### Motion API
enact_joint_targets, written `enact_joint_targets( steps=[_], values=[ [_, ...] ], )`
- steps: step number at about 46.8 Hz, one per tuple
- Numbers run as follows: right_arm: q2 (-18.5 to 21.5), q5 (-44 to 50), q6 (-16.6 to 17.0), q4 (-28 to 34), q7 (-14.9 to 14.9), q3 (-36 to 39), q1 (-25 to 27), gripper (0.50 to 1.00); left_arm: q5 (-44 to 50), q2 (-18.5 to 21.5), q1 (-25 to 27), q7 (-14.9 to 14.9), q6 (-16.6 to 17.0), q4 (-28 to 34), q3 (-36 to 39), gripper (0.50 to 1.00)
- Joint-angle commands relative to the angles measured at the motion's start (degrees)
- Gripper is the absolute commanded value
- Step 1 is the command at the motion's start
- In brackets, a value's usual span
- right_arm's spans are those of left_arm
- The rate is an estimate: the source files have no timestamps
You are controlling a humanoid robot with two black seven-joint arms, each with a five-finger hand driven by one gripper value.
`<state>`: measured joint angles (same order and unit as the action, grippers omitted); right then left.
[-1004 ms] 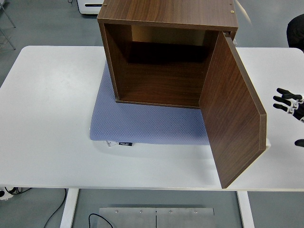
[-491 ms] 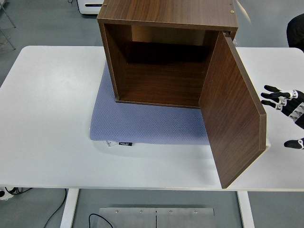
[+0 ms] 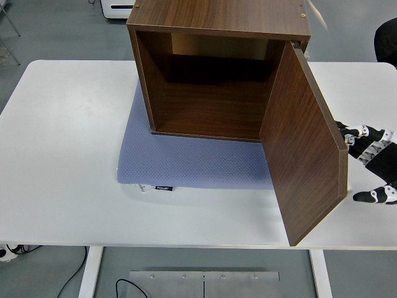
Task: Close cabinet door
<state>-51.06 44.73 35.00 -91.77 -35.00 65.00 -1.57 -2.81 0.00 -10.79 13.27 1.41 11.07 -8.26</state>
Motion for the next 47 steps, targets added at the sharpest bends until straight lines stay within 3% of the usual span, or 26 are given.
enact_joint_targets(
  steps=[1, 47],
  values=[
    [0.60, 0.01, 0.00, 0.10, 0.00, -0.75, -1.06, 1.000, 0.00, 0.00, -0.02, 0.00, 0.00, 0.00, 0.00, 1.000],
    [5.70, 0.36, 0.00, 0.10, 0.00, -8.13, -8.44, 1.000, 0.00, 0.00, -0.02, 0.00, 0.00, 0.00, 0.00, 1.000]
  ],
)
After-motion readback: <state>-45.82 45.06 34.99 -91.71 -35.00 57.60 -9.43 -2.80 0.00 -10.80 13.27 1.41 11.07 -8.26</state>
